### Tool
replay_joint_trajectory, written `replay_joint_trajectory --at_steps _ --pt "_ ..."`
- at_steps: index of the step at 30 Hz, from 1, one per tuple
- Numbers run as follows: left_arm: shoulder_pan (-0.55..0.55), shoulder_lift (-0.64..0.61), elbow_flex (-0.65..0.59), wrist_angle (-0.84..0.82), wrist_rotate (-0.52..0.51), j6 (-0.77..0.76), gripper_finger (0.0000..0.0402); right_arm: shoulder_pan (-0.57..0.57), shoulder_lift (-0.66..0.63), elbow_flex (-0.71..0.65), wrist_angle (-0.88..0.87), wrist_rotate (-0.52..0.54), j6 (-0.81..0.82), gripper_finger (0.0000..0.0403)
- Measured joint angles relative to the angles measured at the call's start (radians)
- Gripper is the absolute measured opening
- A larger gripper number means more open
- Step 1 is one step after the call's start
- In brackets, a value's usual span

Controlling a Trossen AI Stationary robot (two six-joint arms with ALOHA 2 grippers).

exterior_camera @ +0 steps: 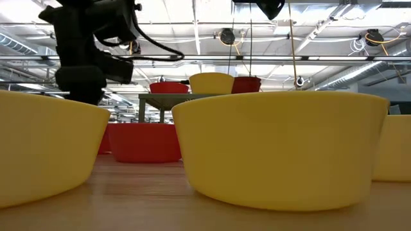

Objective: Pick & Place Mini bowls
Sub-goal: Stack the red bowl on top of the red bowl on the shelf

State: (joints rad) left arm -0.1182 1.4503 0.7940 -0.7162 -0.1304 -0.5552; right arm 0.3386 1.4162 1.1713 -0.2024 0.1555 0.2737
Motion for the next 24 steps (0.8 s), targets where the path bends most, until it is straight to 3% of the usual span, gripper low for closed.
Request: replay_joint_trajectory --at_steps 9,14,19,24 --pt "-0.055 -0.187 0.070 -0.019 0.024 -0.026 0.0004 0.000 0.000 0.000 0.003 0.000 0.002 0.0167" --pt "-0.098 -0.293 0.174 -0.017 -0.035 0.000 0.0003 0.000 0.000 0.000 0.000 -0.001 -0.003 0.0167" --pt "-0.120 -0.354 0.294 -0.014 -0.196 0.124 0.0003 0.000 0.000 0.000 -0.011 -0.002 -0.049 0.0167" --pt "-0.054 -0.357 0.390 -0.002 -0.430 0.244 0.0003 -0.007 -0.024 0.001 -0.058 0.003 -0.105 0.0167"
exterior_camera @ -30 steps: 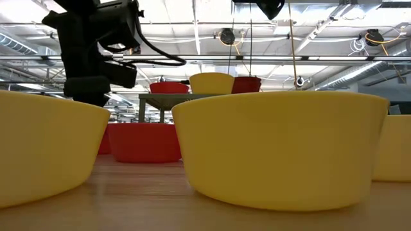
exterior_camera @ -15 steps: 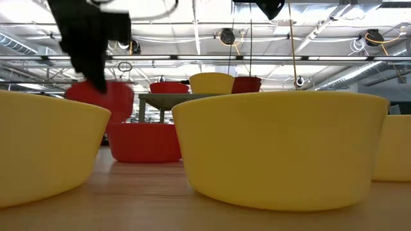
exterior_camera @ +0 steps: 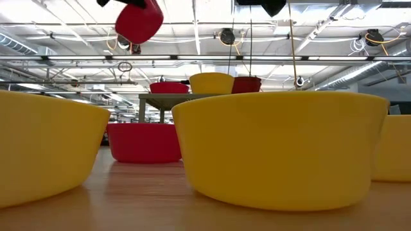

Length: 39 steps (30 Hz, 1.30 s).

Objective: Pick & Place Mini bowls
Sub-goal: Stack the red bowl on top of the red bowl on the shelf

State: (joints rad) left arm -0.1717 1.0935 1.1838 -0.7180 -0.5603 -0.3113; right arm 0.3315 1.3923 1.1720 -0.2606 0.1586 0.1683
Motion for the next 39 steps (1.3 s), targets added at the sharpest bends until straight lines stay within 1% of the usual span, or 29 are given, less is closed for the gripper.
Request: replay_joint_trajectory --at_steps 1,3,6,9,12,14,17,19,22,24,28,39 --pt "0.028 0.005 0.005 0.007 -0.013 0.030 0.0004 -0.004 -0.010 0.000 -0.020 0.001 -0.004 0.0167" --pt "0.095 0.021 0.006 0.026 -0.006 0.090 0.0004 -0.009 -0.030 0.000 -0.050 0.002 0.000 0.0167" --pt "0.215 0.053 0.005 0.055 0.060 0.160 0.0003 -0.022 -0.063 0.000 -0.069 0.004 0.004 0.0167" --pt "0.338 0.096 0.005 0.100 0.163 0.210 0.0004 -0.033 -0.084 0.000 -0.074 0.005 0.005 0.0167" --pt "0.435 0.150 0.005 0.163 0.261 0.241 0.0003 -0.048 -0.092 0.000 -0.074 0.005 0.006 0.0167" --pt "0.487 0.179 0.005 0.184 0.294 0.262 0.0003 -0.058 -0.092 0.000 -0.077 0.004 0.006 0.0167" --pt "0.537 0.224 0.005 0.213 0.302 0.290 0.0005 -0.069 -0.091 0.000 -0.100 0.004 0.006 0.0167" --pt "0.559 0.248 0.005 0.208 0.315 0.304 0.0006 -0.077 -0.091 0.000 -0.122 0.003 0.007 0.0167" --pt "0.577 0.273 0.005 0.211 0.367 0.308 0.0003 -0.088 -0.090 0.000 -0.148 0.002 0.007 0.0167" --pt "0.581 0.285 0.005 0.214 0.384 0.311 0.0004 -0.095 -0.091 0.000 -0.148 0.003 0.007 0.0167" --pt "0.581 0.295 0.005 0.218 0.381 0.337 0.0013 -0.104 -0.091 0.000 -0.149 0.002 0.007 0.0167" --pt "0.576 0.293 0.005 0.224 0.377 0.340 0.0018 -0.109 -0.091 0.000 -0.149 0.002 0.007 0.0167"
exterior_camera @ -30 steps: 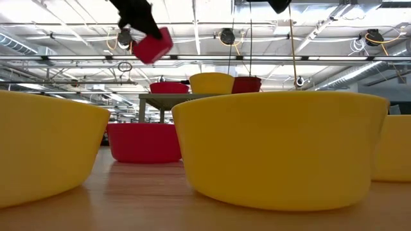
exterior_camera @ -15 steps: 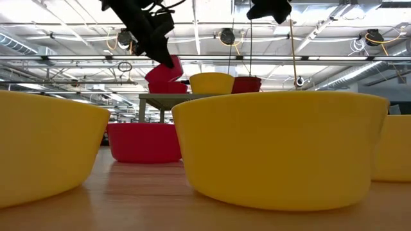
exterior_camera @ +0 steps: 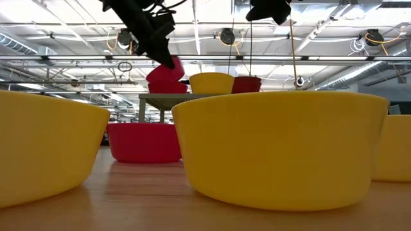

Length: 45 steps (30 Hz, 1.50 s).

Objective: Pick & Place Mini bowls
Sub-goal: Stack the red bowl on top of the red bowl on the shelf, then stack the red patterned bowl on top of the red patterned bowls on the shelf

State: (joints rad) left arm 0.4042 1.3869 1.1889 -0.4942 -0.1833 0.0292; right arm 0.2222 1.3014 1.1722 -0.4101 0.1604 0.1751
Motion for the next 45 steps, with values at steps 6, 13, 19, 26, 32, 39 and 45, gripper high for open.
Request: replay_joint_trajectory --at_steps 6,13,19,26,32,39,45 --pt "-0.007 0.000 0.000 0.039 0.000 -0.004 0.0027 0.000 0.000 0.000 0.000 0.000 0.000 0.0167" --pt "-0.007 0.000 0.000 0.048 -0.002 -0.003 0.0095 0.000 0.000 0.000 -0.001 0.000 0.000 0.0167" --pt "-0.008 -0.003 0.000 0.117 -0.002 0.020 0.0142 0.000 0.000 -0.001 0.000 0.000 0.001 0.0167" --pt "-0.039 -0.053 0.000 0.217 0.068 0.037 0.0152 0.001 0.000 -0.001 -0.026 -0.006 0.086 0.0167" --pt "-0.118 -0.079 0.000 0.162 0.302 -0.044 0.0154 0.045 0.018 -0.004 -0.123 -0.006 0.112 0.0167" --pt "-0.264 -0.077 0.000 0.067 0.389 -0.123 0.0154 0.158 0.069 -0.129 0.128 -0.005 0.071 0.0167" --pt "-0.368 -0.089 0.000 0.065 0.395 -0.232 0.0154 0.200 0.157 -0.197 0.256 0.062 -0.011 0.0167"
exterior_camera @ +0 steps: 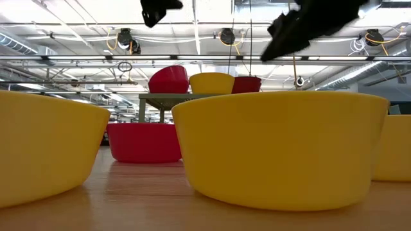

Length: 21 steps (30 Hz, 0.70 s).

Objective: Pick & Place Mini bowls
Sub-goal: Stack the red patterned bowl on top of the red patterned bowls on the shelf

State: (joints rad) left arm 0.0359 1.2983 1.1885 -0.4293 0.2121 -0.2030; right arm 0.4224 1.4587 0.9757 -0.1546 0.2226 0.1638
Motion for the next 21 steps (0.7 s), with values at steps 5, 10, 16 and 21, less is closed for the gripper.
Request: replay_joint_trajectory --at_steps 5,10,16,21 --pt "-0.058 -0.001 0.000 0.014 0.000 -0.045 0.0154 0.003 0.080 -0.003 0.007 0.013 -0.103 0.0167" --pt "-0.093 -0.001 0.000 0.014 -0.003 -0.067 0.0154 -0.003 0.120 -0.003 0.007 0.013 -0.176 0.0167" --pt "-0.108 -0.001 0.000 0.015 -0.003 -0.088 0.0154 -0.031 0.165 -0.002 0.023 0.016 -0.217 0.0167" --pt "-0.110 -0.001 0.000 0.015 -0.003 -0.089 0.0154 -0.063 0.206 -0.002 0.028 0.017 -0.231 0.0167"
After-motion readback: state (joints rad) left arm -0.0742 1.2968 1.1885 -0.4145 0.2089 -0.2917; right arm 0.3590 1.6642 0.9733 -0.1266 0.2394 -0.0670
